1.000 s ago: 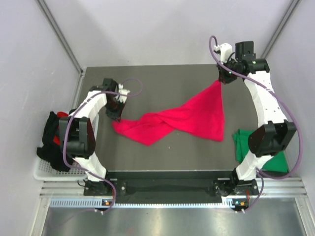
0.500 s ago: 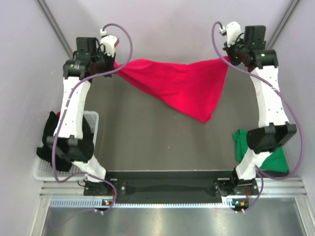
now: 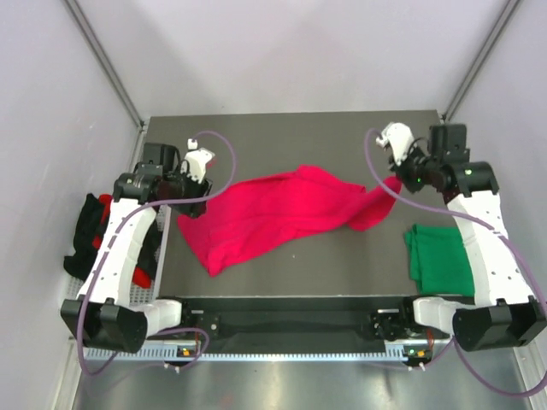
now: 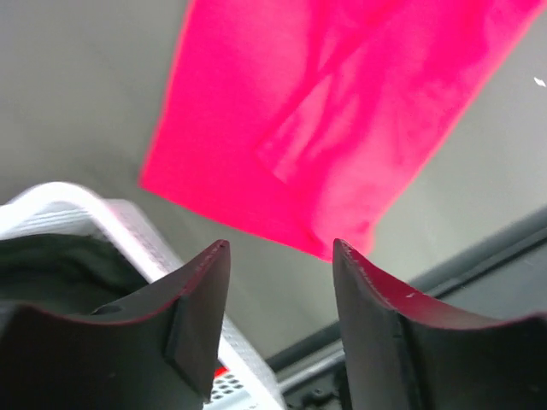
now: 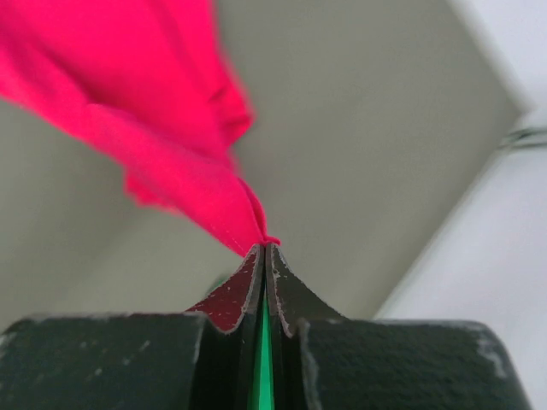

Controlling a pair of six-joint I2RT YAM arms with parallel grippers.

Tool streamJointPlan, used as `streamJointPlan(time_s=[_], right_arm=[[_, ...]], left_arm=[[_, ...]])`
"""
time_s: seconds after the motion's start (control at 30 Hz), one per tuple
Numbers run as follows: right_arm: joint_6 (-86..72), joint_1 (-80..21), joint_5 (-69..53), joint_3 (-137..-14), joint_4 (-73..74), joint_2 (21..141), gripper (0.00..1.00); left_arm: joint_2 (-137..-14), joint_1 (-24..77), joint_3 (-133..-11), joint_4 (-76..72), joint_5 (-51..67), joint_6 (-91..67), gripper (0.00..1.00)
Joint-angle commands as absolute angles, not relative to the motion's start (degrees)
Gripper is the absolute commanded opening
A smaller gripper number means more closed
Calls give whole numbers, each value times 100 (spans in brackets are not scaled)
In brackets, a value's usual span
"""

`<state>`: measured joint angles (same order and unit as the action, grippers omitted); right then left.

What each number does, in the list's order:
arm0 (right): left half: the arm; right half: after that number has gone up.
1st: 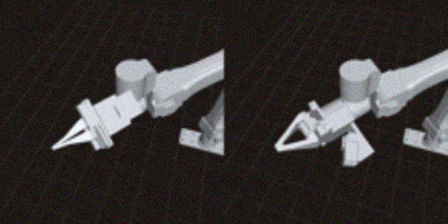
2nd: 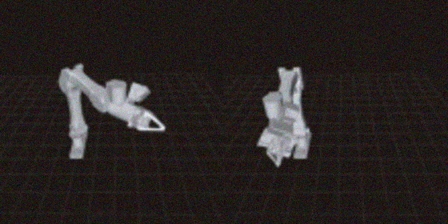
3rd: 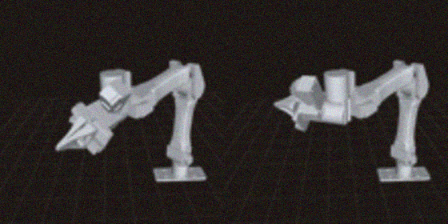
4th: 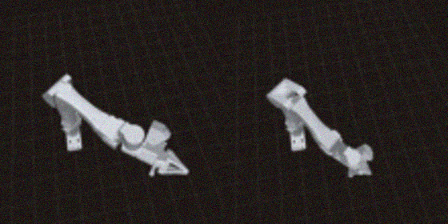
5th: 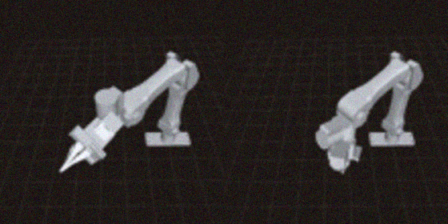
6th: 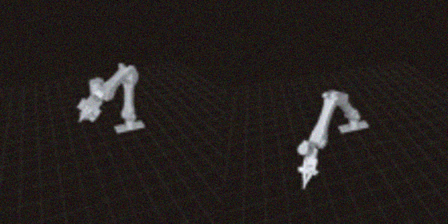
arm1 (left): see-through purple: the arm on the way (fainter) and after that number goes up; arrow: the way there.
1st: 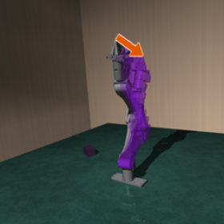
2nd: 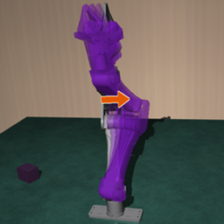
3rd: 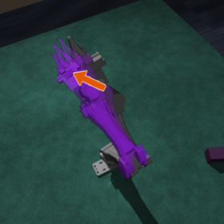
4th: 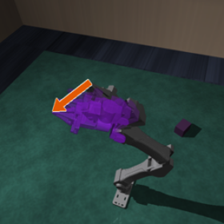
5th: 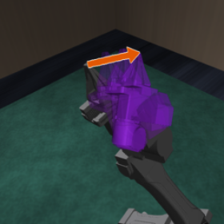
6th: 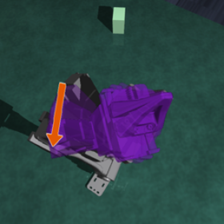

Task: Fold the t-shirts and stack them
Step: Flatten the tshirt out

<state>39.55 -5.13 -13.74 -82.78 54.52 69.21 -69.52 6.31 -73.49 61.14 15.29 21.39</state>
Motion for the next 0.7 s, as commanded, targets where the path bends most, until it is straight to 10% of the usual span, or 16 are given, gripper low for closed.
streamJointPlan(time_s=[0.0, 0.67], right_arm=[[4210, -519, -1757, -7597, 5450, 6539, 0], [3753, -519, -2091, -7014, 4834, 7031, 0]], left_arm=[[-6766, 633, -7523, 5679, 1100, 2338, 58], [-9596, 633, -7436, 4782, -1334, 2408, 46]])
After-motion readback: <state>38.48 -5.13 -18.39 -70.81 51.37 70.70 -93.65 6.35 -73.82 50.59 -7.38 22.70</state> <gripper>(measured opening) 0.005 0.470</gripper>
